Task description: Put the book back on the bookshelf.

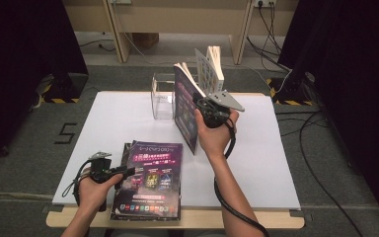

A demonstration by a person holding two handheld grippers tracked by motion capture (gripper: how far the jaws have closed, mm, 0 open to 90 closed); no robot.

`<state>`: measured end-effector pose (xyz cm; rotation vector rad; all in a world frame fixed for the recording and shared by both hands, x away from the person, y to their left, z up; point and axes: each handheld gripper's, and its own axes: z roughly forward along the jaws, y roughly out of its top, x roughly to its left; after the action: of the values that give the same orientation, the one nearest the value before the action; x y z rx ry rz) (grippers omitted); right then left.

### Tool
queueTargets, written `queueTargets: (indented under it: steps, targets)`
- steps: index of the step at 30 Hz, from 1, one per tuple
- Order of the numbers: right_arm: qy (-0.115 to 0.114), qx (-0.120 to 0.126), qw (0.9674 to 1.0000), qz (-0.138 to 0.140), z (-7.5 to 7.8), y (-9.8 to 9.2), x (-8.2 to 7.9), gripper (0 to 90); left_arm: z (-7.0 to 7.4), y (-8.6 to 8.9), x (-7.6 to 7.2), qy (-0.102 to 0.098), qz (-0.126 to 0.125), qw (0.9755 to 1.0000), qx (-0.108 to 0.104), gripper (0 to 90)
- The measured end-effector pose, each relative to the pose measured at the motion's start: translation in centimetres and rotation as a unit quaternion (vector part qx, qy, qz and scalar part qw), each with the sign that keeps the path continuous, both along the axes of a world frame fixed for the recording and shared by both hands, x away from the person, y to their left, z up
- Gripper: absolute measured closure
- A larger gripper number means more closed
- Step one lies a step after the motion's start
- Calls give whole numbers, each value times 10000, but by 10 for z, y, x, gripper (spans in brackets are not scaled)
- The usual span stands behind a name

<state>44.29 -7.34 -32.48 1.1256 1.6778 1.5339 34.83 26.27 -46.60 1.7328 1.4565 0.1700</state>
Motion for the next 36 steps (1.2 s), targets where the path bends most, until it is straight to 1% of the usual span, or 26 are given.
queueTargets:
  steps: [2, 5, 6, 7, 9, 10, 12, 14, 18, 20, 25, 26, 27, 28, 29, 31, 36]
  targets:
    - [-17, 3, 10000, -37, 2, -1, 0, 831, 0, 0, 0, 2, -5, 10000, 3, 547]
    - [-109, 23, 9999, -91, 5, -4, 2, 831, 0, 0, 0, 5, -14, 10000, 11, 547]
    - [-96, 44, 9999, -106, 6, -4, 2, 831, 0, 0, 0, 6, -12, 10000, 9, 546]
    - [-122, -9, 9998, -142, 7, -4, 3, 831, 0, 0, 0, 6, -14, 10000, 12, 547]
    - [-138, 5, 9997, -177, 8, -5, 5, 831, 0, 0, 0, 4, -15, 10000, 11, 547]
    - [-166, -33, 9996, -212, 9, -6, 6, 831, 0, 0, 0, 4, -13, 10000, 10, 547]
    - [-167, 1, 9996, -225, 10, -6, 8, 831, 0, 0, 0, 5, -7, 10000, 7, 546]
    - [-164, -1, 9996, -237, 10, -5, 10, 831, -1, 0, 1, 7, -11, 10000, 4, 546]
    - [-208, -94, 9994, -247, 11, 0, 15, 831, 0, 0, 0, 14, -6, 10000, -10, 546]
    - [-223, -86, 9994, -244, 12, 2, 16, 831, 0, 1, 0, 9, 2, 10000, 8, 546]
    - [-188, -130, 9994, -262, 12, 7, 25, 831, 0, 3, 0, 4, 0, 10000, -16, 547]
    - [-223, -150, 9993, -272, 12, 8, 27, 831, 0, 3, 0, -3, 16, 10000, -17, 546]
    - [-180, -120, 9994, -283, 11, 9, 28, 831, 0, 3, 0, -6, 19, 10000, -18, 547]
    - [-194, -160, 9992, -300, 11, 9, 30, 831, 0, 3, 0, -1, 12, 10000, -19, 546]
    - [-170, -122, 9993, -320, 11, 10, 31, 831, 0, 3, 1, -3, 13, 10000, -13, 547]
    - [-178, -171, 9991, -351, 10, 11, 34, 831, 0, 3, 1, -1, 14, 10000, -18, 547]
    - [-176, -177, 9989, -387, 10, 13, 41, 831, -1, 3, 1, 7, 12, 10000, -14, 546]
